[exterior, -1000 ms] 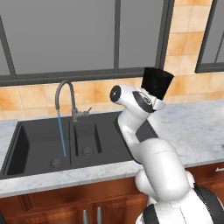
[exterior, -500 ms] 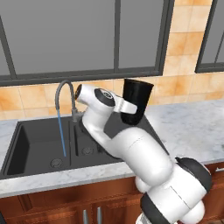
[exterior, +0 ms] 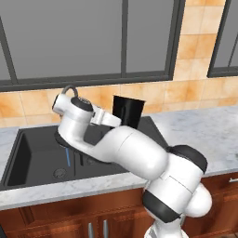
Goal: Turn on the sink faucet and place the jug under the water for a few seconds to fill it up.
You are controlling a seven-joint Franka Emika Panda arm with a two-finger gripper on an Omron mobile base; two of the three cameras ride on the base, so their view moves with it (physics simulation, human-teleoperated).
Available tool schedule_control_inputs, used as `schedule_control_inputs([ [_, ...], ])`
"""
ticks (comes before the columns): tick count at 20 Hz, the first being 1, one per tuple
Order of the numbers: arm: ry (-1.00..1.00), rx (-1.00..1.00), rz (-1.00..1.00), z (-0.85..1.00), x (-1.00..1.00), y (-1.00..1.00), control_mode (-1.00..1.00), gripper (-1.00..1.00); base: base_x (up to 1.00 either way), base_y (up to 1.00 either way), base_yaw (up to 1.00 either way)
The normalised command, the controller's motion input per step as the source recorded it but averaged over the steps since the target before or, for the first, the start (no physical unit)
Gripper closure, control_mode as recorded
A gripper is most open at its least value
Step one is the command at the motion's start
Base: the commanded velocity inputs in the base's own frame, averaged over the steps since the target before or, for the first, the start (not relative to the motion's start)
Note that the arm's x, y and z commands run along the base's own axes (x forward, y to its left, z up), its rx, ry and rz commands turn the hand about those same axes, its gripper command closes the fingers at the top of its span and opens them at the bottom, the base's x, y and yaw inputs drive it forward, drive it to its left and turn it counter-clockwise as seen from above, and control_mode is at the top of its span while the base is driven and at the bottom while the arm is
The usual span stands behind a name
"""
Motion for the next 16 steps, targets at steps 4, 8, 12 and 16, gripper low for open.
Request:
schedule_control_inputs([
  [4, -0.03, 0.09, 0.05, -0.4, -0.25, -0.06, -1.0, 1.0, 0.0, 0.0, 0.0],
  [8, -0.08, 0.05, 0.13, -0.42, -0.21, 0.05, -1.0, 1.0, 0.0, 0.0, 0.0],
  [12, 0.0, 0.0, 0.19, -0.41, 0.0, 0.45, -1.0, 1.0, 0.0, 0.0, 0.0],
  [16, 0.0, 0.0, 0.22, -0.42, 0.0, 0.6, -1.0, 1.0, 0.0, 0.0, 0.0],
])
